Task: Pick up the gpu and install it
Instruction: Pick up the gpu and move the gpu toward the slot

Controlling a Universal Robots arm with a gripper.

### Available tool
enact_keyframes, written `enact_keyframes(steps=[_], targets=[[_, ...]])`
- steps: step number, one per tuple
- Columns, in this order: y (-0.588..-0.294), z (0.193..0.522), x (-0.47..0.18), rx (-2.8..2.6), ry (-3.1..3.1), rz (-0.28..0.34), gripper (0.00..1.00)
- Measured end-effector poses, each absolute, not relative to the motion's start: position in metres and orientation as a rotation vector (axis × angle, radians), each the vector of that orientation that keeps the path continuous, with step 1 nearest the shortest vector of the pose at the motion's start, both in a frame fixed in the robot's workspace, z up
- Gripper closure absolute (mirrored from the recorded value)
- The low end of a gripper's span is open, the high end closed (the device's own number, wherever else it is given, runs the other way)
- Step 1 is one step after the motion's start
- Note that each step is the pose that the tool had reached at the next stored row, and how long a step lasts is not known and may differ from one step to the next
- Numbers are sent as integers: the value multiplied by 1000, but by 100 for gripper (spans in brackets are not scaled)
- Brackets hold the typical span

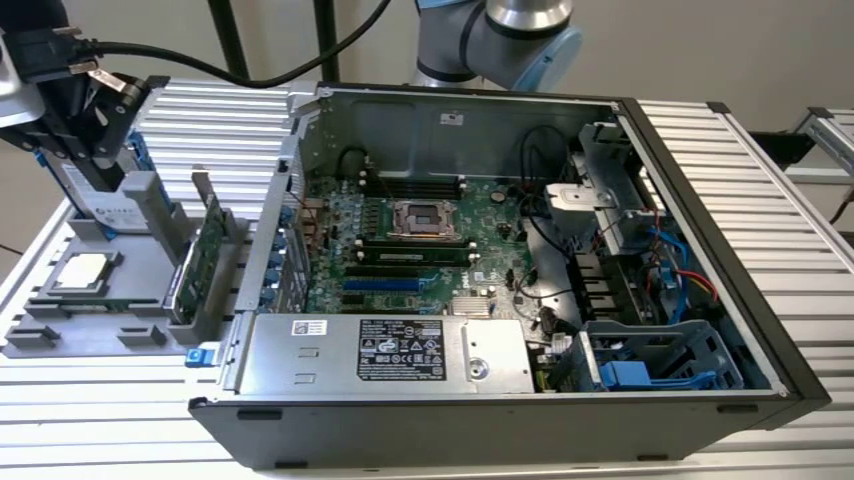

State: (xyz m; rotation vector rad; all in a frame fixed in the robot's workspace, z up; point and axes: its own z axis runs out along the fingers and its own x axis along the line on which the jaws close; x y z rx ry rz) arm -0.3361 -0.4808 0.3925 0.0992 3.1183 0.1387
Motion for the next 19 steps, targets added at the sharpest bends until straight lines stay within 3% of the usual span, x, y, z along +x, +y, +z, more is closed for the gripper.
enact_keyframes(steps=[7, 8, 19], targets=[[-481, 393, -336, 99, 3119, 139, 100], [-481, 392, -336, 99, 3119, 139, 0], [-481, 392, -336, 99, 3120, 139, 0]])
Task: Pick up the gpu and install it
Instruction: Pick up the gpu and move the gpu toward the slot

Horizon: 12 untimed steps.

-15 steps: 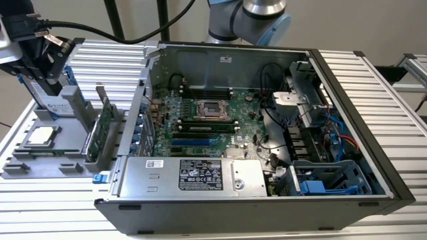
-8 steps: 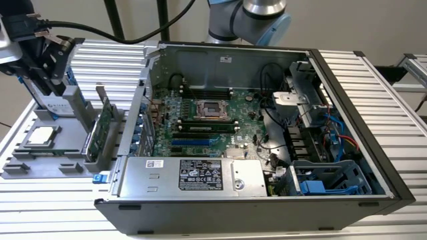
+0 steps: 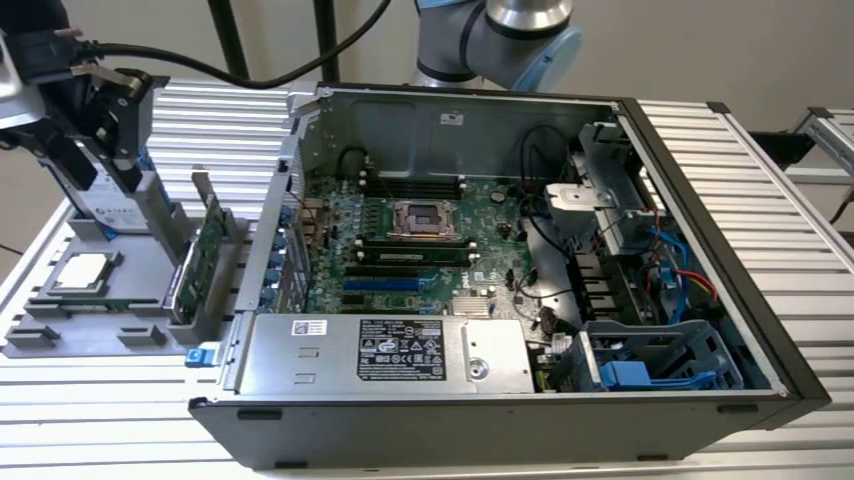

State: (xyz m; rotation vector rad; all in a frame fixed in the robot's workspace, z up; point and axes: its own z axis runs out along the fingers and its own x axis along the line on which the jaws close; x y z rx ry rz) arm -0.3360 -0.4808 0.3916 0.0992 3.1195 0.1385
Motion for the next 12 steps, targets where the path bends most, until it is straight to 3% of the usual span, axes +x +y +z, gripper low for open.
enact_keyframes(steps=[12], targets=[[-481, 385, -336, 99, 3119, 139, 0]])
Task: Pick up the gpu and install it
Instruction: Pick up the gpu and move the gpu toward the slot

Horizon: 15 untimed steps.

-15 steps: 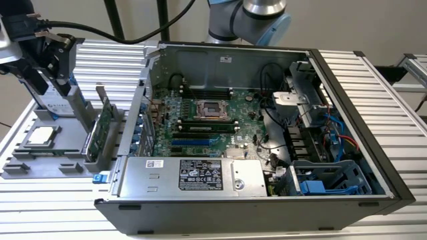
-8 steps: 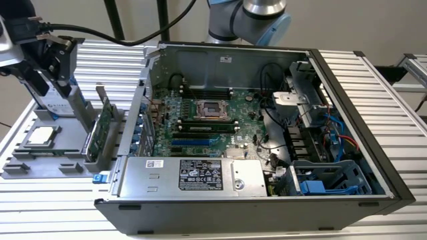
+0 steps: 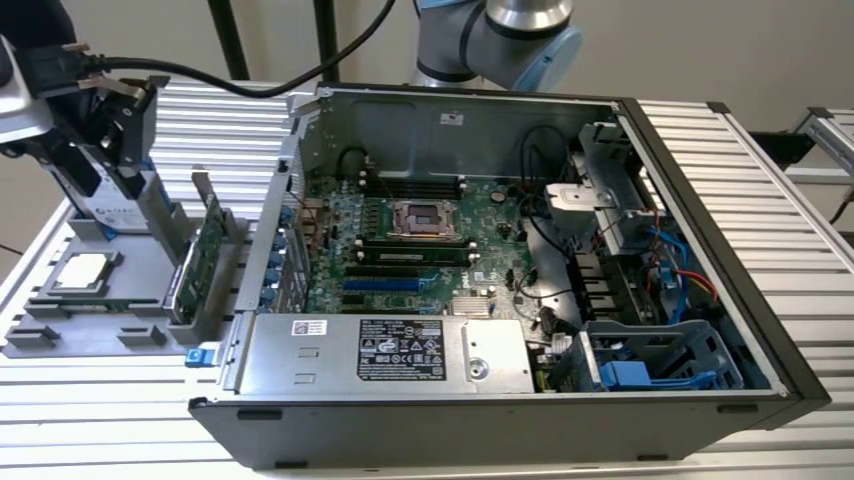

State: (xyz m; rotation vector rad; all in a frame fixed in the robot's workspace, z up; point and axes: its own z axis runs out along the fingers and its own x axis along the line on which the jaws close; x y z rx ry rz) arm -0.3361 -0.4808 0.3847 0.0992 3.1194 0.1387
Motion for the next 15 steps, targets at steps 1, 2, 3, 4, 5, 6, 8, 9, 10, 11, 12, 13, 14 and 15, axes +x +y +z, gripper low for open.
enact_keyframes(steps=[1, 2, 3, 4, 5, 6, 8, 9, 10, 11, 12, 13, 14, 15], targets=[[-481, 384, -336, 99, 3119, 139, 0], [-481, 384, -336, 99, 3119, 139, 0], [-481, 384, -336, 99, 3119, 139, 0], [-481, 383, -336, 99, 3119, 139, 0], [-481, 383, -336, 100, 3119, 139, 0], [-481, 383, -336, 100, 3119, 139, 0], [-481, 382, -335, 99, 3119, 139, 0], [-481, 382, -335, 99, 3119, 139, 0], [-481, 382, -335, 99, 3119, 139, 0], [-481, 382, -334, 99, 3119, 139, 0], [-481, 381, -334, 99, 3119, 139, 0], [-481, 381, -334, 99, 3119, 139, 0], [-481, 380, -334, 99, 3120, 138, 0], [-481, 380, -334, 99, 3119, 139, 0]])
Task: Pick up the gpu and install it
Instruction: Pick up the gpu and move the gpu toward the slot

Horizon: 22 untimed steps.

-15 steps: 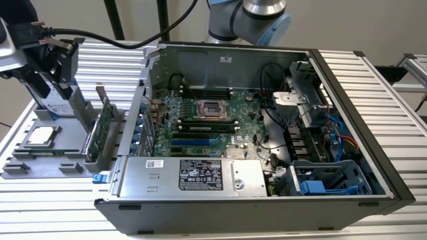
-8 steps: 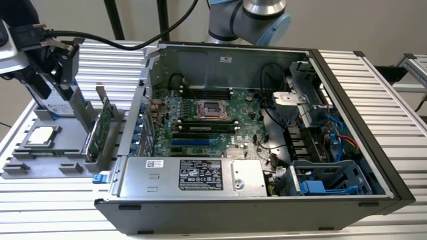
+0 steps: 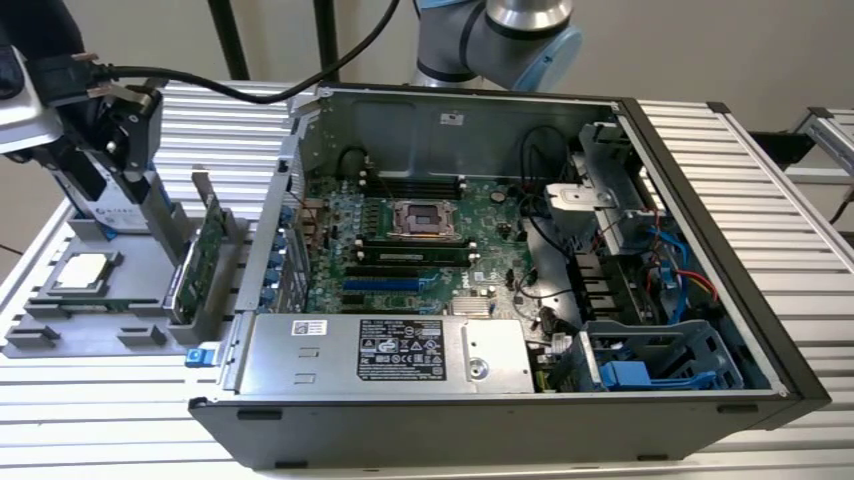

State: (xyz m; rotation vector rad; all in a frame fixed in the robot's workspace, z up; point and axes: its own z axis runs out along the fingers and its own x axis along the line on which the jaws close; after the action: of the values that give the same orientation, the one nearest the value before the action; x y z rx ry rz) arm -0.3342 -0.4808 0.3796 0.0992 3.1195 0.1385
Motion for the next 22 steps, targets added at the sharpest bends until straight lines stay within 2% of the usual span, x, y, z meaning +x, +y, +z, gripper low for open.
enact_keyframes(steps=[22], targets=[[-480, 367, -334, 84, 3120, 139, 0]])
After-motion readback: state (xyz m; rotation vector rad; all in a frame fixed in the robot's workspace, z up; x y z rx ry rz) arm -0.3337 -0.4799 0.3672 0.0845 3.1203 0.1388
